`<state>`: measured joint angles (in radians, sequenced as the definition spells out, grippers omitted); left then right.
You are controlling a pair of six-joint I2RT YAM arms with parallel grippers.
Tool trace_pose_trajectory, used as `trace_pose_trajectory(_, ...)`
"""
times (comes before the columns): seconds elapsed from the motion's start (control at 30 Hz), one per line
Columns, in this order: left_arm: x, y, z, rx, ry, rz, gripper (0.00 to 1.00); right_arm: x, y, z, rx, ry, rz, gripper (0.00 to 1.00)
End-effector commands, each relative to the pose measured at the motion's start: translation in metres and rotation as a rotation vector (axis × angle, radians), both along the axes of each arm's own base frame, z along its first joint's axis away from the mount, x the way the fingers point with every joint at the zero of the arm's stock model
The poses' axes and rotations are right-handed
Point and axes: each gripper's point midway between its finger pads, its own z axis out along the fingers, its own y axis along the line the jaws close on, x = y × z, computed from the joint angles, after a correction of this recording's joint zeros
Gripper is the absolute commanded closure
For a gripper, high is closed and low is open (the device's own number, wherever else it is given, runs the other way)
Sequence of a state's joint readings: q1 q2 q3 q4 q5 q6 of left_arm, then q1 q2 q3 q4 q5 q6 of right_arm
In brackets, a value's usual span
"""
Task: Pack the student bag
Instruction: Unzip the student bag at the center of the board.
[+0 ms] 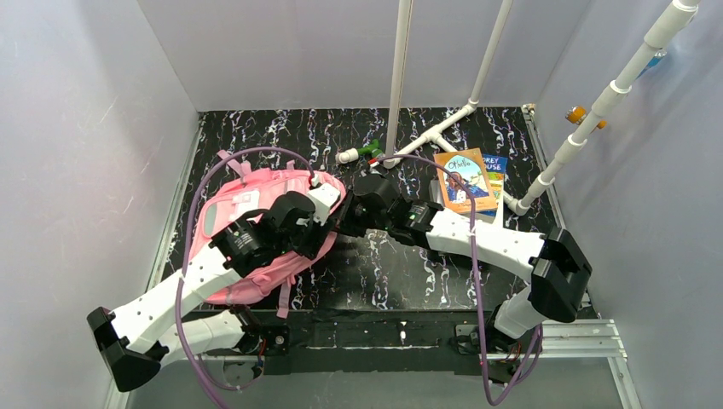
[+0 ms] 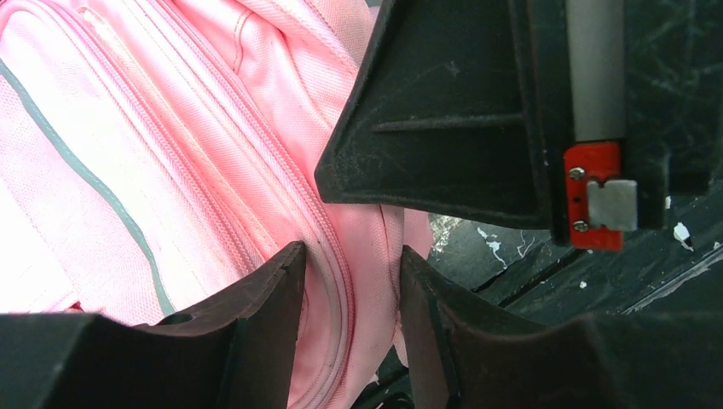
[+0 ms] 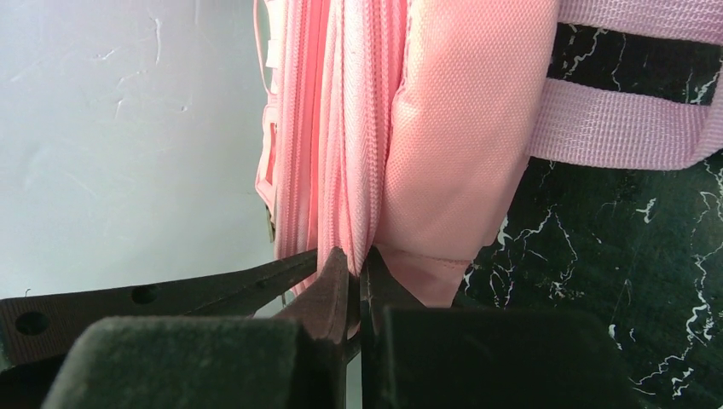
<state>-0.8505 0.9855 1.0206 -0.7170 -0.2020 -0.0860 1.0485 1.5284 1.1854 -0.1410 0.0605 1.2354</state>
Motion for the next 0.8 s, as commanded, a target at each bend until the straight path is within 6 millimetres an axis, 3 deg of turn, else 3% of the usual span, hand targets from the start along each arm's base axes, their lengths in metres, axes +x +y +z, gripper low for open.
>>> trace_pose_trajectory(0.0, 0.003, 0.003, -0.008, 0.029, -0.016, 0.005, 0.58, 0.01, 0.008, 0.089, 0.236, -0.099, -0.045, 0.99)
trace_pose_trajectory(0.07, 0.006, 0.006, -0.011, 0.046, -0.025, 0.02, 0.6, 0.01, 0.009, 0.09, 0.24, -0.097, -0.038, 0.99)
trace_pose_trajectory(0.13, 0.009, 0.009, -0.011, 0.057, -0.04, 0.031, 0.68, 0.008, 0.011, 0.09, 0.242, -0.097, -0.022, 0.99)
trace_pose_trajectory(0.27, 0.012, 0.009, -0.006, 0.027, -0.079, 0.05, 1.0, 0.002, 0.008, 0.074, 0.156, -0.166, 0.059, 0.98)
trace_pose_trajectory(0.4, 0.006, 0.001, -0.003, -0.062, -0.084, 0.021, 1.0, 0.001, -0.018, 0.041, -0.013, -0.26, 0.092, 0.75)
trace_pose_trajectory(0.5, -0.002, -0.006, -0.001, -0.144, -0.077, -0.003, 1.0, 0.0, -0.042, 0.034, -0.136, -0.368, 0.139, 0.59)
trace_pose_trajectory(0.67, -0.004, -0.014, 0.007, -0.258, -0.06, 0.013, 1.0, -0.014, -0.083, 0.018, -0.255, -0.451, 0.195, 0.52)
trace_pose_trajectory(0.77, -0.002, -0.017, 0.009, -0.294, -0.018, 0.037, 1.0, -0.04, -0.078, 0.013, -0.208, -0.489, 0.296, 0.47)
